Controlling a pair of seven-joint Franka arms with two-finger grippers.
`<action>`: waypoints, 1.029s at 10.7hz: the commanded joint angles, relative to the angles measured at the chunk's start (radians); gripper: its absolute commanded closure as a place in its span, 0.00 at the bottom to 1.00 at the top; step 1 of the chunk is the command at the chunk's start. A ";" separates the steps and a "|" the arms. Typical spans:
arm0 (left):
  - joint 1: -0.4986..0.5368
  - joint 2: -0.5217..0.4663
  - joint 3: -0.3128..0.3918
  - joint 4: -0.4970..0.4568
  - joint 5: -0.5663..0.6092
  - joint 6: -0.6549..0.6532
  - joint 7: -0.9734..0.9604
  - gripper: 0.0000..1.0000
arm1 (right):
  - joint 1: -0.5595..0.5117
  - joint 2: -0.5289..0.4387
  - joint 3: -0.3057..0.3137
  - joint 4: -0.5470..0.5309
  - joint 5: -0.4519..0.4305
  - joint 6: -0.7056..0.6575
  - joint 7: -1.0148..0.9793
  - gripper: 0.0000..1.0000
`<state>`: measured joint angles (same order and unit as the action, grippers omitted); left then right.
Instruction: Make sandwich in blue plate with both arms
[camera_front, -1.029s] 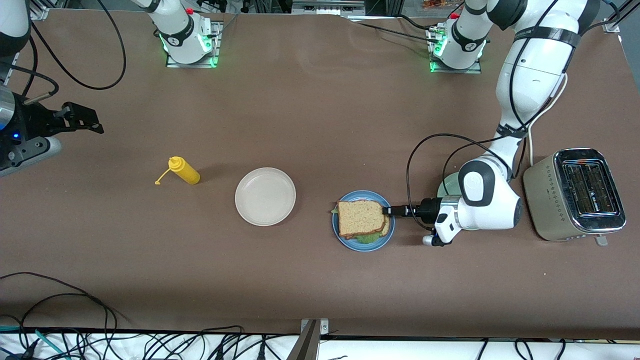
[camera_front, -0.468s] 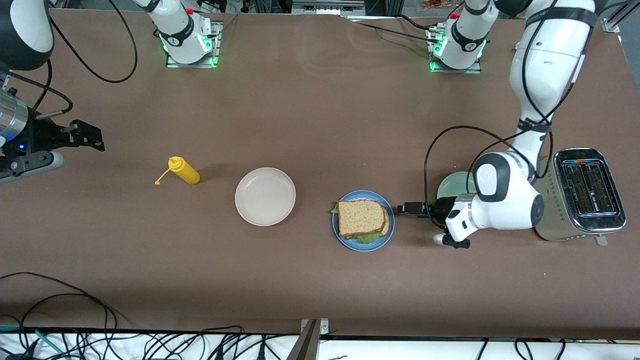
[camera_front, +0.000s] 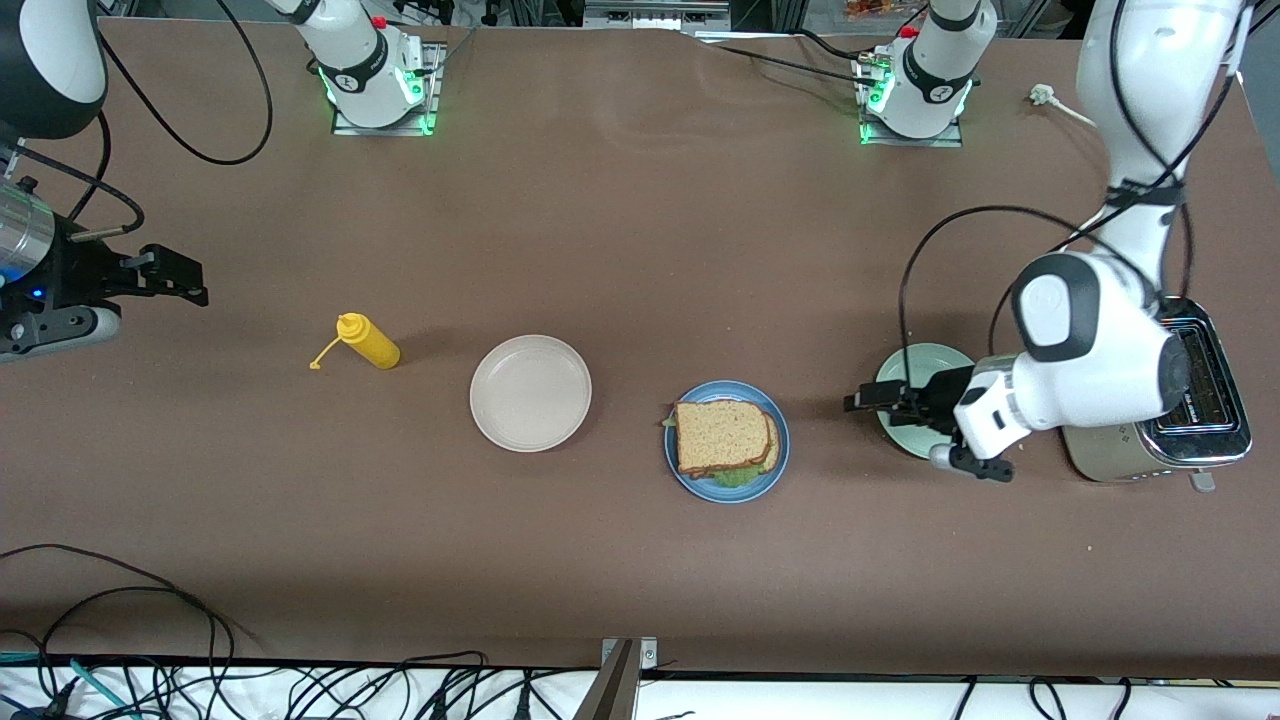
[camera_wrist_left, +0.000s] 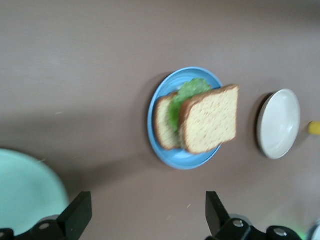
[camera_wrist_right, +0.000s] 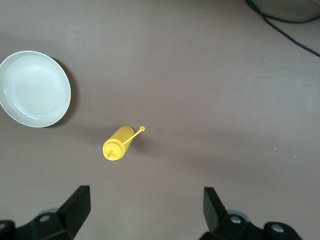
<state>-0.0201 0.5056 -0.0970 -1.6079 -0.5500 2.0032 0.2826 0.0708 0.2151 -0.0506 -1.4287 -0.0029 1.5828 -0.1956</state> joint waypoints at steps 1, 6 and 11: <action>0.008 -0.189 0.022 -0.058 0.247 -0.085 -0.010 0.00 | -0.010 -0.033 0.017 -0.013 -0.012 0.016 0.114 0.00; 0.000 -0.453 0.099 -0.067 0.409 -0.162 -0.013 0.00 | -0.016 -0.037 -0.015 -0.010 -0.003 0.014 0.145 0.00; -0.008 -0.591 0.100 -0.060 0.501 -0.349 -0.156 0.00 | -0.016 -0.031 -0.012 0.010 -0.005 0.016 0.145 0.00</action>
<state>-0.0134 -0.0151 -0.0002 -1.6341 -0.1122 1.7187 0.2498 0.0606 0.1912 -0.0705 -1.4234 -0.0029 1.5974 -0.0592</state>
